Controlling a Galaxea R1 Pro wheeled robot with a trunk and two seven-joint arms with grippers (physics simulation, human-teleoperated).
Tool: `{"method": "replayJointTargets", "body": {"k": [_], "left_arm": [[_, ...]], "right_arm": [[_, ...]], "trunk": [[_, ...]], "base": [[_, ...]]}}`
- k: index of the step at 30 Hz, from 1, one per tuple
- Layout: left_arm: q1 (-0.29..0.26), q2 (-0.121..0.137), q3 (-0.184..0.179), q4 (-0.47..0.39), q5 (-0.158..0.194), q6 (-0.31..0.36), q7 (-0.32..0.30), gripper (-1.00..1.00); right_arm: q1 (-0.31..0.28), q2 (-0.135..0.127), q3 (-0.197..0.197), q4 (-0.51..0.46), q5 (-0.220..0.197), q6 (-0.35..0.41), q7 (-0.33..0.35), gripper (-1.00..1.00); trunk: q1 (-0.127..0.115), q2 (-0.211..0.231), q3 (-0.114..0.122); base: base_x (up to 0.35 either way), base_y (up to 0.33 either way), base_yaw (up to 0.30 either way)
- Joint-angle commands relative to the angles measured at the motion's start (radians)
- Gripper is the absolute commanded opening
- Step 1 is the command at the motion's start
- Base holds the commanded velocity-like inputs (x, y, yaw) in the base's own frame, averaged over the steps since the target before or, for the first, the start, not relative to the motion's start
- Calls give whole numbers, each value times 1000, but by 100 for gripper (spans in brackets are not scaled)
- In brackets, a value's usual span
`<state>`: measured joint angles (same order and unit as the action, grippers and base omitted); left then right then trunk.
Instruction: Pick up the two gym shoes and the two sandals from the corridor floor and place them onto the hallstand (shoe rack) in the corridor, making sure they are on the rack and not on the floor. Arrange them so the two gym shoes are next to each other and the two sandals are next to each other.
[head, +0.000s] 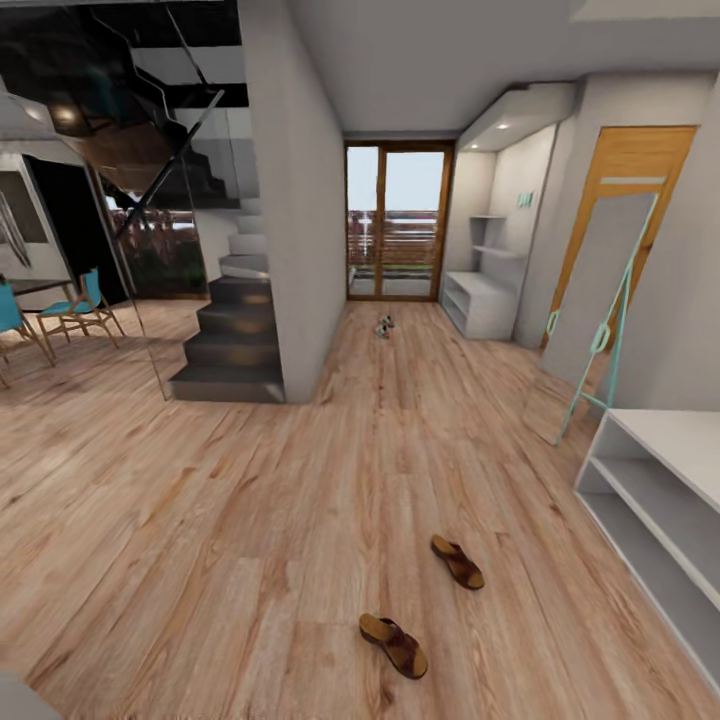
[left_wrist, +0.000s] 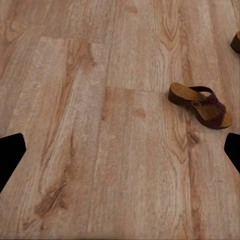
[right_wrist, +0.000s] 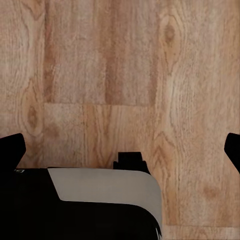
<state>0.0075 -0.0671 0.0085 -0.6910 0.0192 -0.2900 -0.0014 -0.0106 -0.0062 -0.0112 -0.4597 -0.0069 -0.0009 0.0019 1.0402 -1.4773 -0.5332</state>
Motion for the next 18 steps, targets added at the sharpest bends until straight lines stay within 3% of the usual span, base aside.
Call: {"method": "replayJointTargets", "body": {"k": [1, 8, 15, 18], "left_arm": [[0, 0, 1, -1, 2, -1, 0, 100], [0, 0, 2, -2, 2, -1, 0, 100], [-1, -1, 2, -18, 2, 1, 0, 100], [-2, -4, 0, -139, 2, 5, 1, 100]], "right_arm": [[0, 0, -1, -1, -1, 0, 0, 100], [0, 2, -1, 0, 0, 0, 1, 100], [0, 3, -1, -10, -1, 1, 2, 100], [0, 3, -1, -83, -1, 0, 2, 100]], "trunk": [[4, -8, -4], [31, -57, -20], [58, -106, -32], [69, -127, -39]], "base": [[0, 0, 293], [0, 0, 252], [0, 0, 101], [0, 0, 11]]}}
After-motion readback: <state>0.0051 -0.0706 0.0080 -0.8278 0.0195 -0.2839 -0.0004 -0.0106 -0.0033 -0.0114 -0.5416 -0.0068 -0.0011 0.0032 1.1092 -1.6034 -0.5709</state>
